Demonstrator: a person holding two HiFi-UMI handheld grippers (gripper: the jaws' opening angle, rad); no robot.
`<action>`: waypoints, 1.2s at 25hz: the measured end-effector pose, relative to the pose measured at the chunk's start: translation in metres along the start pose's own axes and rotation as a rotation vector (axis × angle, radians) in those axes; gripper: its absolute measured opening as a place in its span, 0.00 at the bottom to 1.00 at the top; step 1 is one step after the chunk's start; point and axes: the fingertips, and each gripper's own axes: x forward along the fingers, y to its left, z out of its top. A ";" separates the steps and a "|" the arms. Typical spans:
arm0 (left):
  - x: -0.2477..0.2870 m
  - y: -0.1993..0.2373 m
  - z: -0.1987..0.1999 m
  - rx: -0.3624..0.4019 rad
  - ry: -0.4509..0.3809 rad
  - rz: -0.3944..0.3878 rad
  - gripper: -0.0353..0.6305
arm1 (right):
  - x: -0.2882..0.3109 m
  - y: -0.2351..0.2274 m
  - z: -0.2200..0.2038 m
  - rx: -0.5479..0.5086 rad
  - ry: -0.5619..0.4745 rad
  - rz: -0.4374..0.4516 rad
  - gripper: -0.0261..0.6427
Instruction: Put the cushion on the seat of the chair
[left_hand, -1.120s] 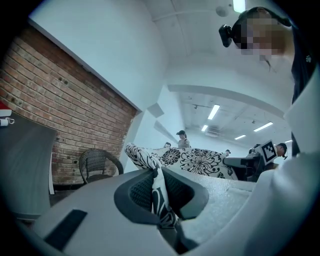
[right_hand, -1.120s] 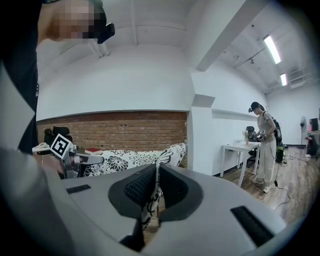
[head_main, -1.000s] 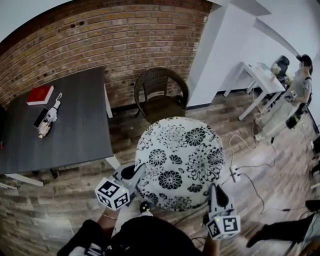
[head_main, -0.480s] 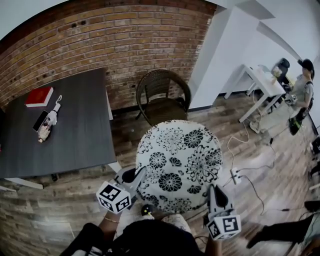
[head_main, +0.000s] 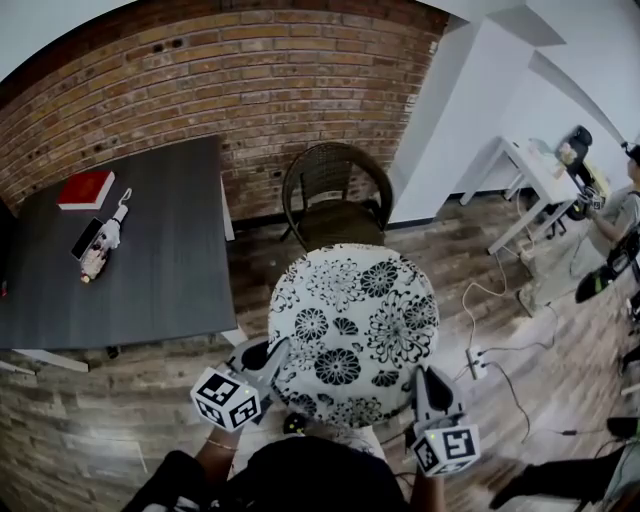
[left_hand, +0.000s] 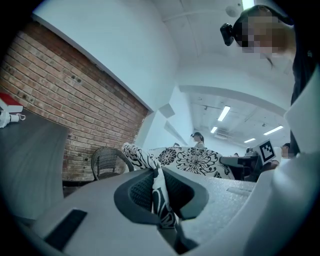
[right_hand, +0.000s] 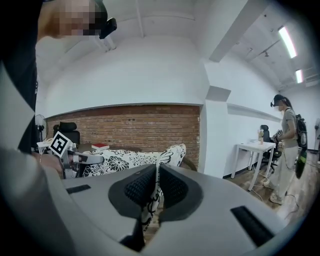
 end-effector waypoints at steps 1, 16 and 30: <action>0.002 0.003 0.003 0.003 -0.006 0.010 0.07 | 0.008 -0.001 0.003 -0.002 -0.004 0.014 0.07; 0.116 0.022 0.033 0.029 -0.023 0.114 0.07 | 0.104 -0.105 0.029 0.011 -0.035 0.102 0.07; 0.232 0.006 0.035 0.018 0.037 0.165 0.07 | 0.150 -0.213 0.029 0.044 0.009 0.123 0.07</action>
